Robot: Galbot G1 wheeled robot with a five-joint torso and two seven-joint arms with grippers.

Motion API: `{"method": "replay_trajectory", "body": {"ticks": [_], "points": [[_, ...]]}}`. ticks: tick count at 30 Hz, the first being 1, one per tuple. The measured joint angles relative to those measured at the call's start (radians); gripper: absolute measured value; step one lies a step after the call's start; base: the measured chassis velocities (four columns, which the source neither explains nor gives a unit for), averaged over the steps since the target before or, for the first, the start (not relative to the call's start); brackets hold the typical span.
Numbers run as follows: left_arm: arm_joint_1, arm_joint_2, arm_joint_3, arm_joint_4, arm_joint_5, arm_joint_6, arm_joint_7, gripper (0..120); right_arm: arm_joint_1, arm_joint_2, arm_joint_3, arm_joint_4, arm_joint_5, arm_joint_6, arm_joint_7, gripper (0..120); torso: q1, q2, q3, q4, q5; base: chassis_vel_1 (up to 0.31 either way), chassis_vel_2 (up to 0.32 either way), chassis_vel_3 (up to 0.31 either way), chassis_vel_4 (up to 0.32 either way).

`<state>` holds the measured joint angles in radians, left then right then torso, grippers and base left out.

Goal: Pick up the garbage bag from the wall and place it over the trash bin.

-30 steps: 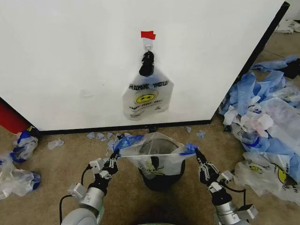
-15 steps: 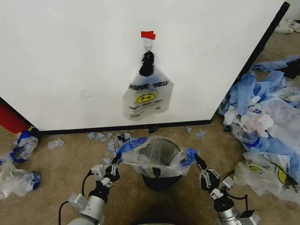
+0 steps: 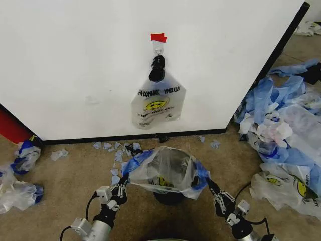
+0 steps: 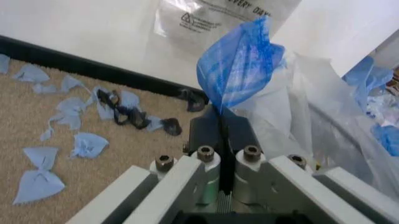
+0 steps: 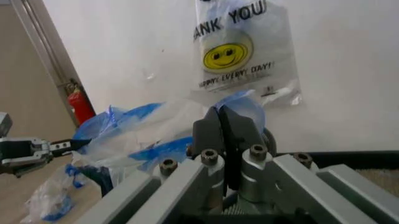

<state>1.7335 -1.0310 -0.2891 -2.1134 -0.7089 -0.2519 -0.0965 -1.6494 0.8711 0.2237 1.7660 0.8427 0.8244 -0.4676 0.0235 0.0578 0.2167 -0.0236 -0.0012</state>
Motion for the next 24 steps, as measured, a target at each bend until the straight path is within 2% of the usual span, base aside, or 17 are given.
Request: {"method": "replay_trajectory", "body": {"ticks": [24], "points": [[0.09,-0.026,-0.004,0.007,0.055,-0.033,-0.001,0,-0.032,-0.014,0.024,-0.069,0.044,-0.002,-0.081,0,0.0,0.0,0.0,0.0,0.0,0.0,0.0,0.0,0.0]]}}
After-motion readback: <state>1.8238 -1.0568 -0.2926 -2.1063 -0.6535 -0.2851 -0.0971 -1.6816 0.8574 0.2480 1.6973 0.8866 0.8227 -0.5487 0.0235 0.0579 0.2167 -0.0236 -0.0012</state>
